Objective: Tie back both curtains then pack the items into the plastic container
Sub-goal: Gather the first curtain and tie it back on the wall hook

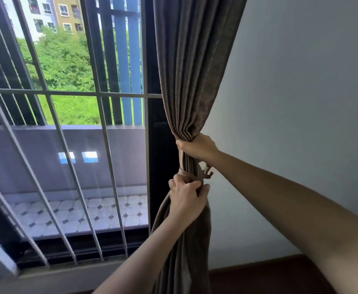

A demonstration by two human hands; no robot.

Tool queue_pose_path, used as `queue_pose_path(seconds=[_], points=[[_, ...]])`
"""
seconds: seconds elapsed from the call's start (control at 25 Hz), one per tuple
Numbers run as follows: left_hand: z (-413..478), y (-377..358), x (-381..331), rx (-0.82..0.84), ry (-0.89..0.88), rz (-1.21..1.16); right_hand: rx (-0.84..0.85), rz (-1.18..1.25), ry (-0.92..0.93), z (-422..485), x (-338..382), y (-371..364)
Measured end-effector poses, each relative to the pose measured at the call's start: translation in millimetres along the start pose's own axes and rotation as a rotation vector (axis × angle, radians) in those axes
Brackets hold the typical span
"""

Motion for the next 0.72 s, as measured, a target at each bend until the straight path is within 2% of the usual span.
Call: queue_pose_path(seconds=[0.08,0.2,0.24,0.32,0.36,0.44,0.52,0.6,0.72], points=[[7,-7,-2,0.012,-0.069,0.039,0.040,0.016,-0.011,1,0,-4],[13,-9,2,0.053,-0.176,-0.064,0.076,0.053,-0.037,4,-4,-7],[12,-6,3,0.032,-0.249,-0.059,0.079,0.062,-0.039,4,-5,-8],[13,5,7,-0.117,-0.345,-0.092,0.086,0.084,-0.034,4,-7,-8],[14,9,16,-0.193,-0.311,-0.177,0.093,0.100,-0.030,2,-8,-8],[14,15,38,-0.269,-0.074,-0.417,0.101,0.126,-0.024,-1,-12,-9],[15,2,48,-0.231,0.095,-0.567,0.105,0.145,-0.019,-4,-18,-9],[18,-11,40,-0.162,0.078,-0.551,0.112,0.156,-0.023,-6,-23,-8],[22,-12,38,-0.160,0.104,-0.520,0.111,0.188,-0.035,-4,-26,-7]])
Point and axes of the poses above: each hand's wrist, its own z-axis towards the middle knuckle, its own y-axis out of the back of the hand, x = y × z, the point moved 9 cm from there along z, towards the middle knuckle, and after that the axes turned 4 degrees about x, right-handed, at the moved point
